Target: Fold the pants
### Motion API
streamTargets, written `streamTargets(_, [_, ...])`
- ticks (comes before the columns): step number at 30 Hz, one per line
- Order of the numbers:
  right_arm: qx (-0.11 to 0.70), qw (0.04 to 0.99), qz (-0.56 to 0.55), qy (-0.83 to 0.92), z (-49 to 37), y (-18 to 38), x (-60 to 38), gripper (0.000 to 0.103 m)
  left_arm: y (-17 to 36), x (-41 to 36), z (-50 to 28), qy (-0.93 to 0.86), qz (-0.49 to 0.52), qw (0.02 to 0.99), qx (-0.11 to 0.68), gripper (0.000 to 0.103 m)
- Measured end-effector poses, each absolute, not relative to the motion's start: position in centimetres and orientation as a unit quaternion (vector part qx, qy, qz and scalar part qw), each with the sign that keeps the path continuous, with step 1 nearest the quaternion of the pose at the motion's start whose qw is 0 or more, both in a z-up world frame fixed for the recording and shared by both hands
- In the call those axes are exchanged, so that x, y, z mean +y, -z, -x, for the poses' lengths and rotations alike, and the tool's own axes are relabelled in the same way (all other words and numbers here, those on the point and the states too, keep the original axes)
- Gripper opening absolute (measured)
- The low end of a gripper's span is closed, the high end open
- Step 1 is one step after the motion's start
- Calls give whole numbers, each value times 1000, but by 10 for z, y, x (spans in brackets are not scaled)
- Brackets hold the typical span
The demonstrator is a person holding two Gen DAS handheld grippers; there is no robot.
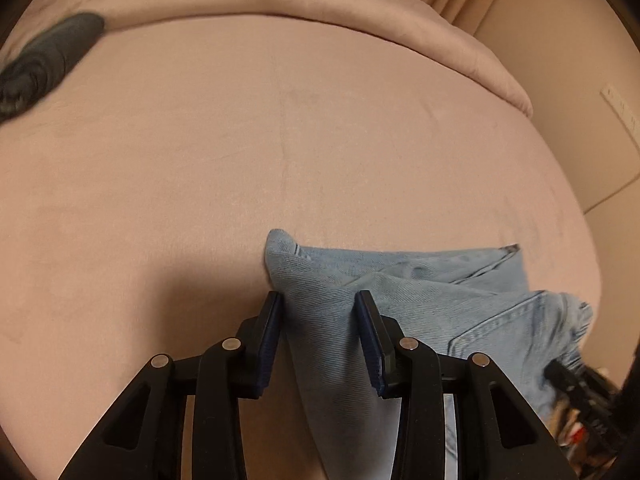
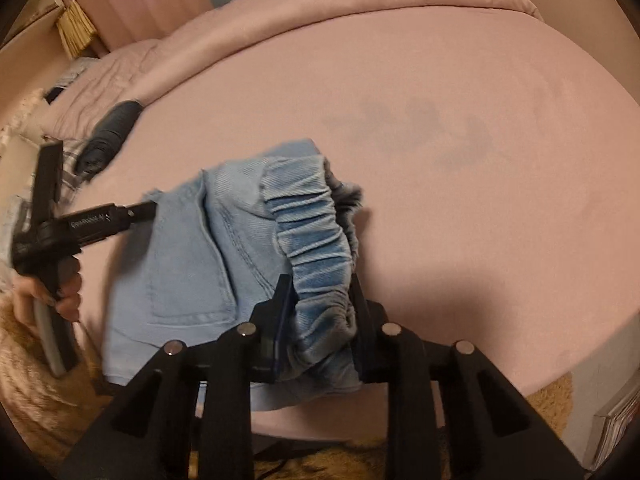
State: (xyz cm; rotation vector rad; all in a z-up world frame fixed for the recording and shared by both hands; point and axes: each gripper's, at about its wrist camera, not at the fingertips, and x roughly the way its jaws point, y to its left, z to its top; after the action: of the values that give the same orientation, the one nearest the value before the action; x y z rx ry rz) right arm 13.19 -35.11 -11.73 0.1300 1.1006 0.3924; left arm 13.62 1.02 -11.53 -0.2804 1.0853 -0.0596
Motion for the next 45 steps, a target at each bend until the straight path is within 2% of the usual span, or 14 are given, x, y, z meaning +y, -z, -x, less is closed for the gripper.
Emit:
streamTargets(13, [517,836,-54,-174,-130,118,-351,32,107,16,-129,25,141,850,507,40])
streamTargets(15, [517,837,-51,-173,-130,116,-348,32,98,17,-117,29,147,851,503,37])
streamTargets(18, [515,840,-40,-168,-130,116,-345,38,89,14,-87,57,164,851,496,37])
streamTargets(25, [514,842,-22,-164,-131,115,-344,38,99,-3,-27,73,166,837,516,37])
streamTargets(27, [515,841,-25,-163,-133,116,-345,40,110,-7,-25,57,152,832,531,27])
streamTargets(35, [519,839,-31,-161,-132,117,-347,48,110,-6,-20,46,158,833,528,22])
streamTargets(39, [505,848,5,-160,-132,94,-340,50,103,-1,-8,51,182,835,518,19])
streamTargets(40, [492,855,14,-164,-131,82,-336,56,101,1,-4,56,188,835,514,19])
streamTargets(41, [481,859,19,-172,-131,72,-332,67,101,4,0,59,194,835,512,19])
streamTargets(42, [474,860,20,-188,-132,62,-326,70,101,6,3,64,204,833,510,19])
streamTargets(45, [458,847,14,-269,-138,45,-293,70,106,9,11,69,223,826,513,19])
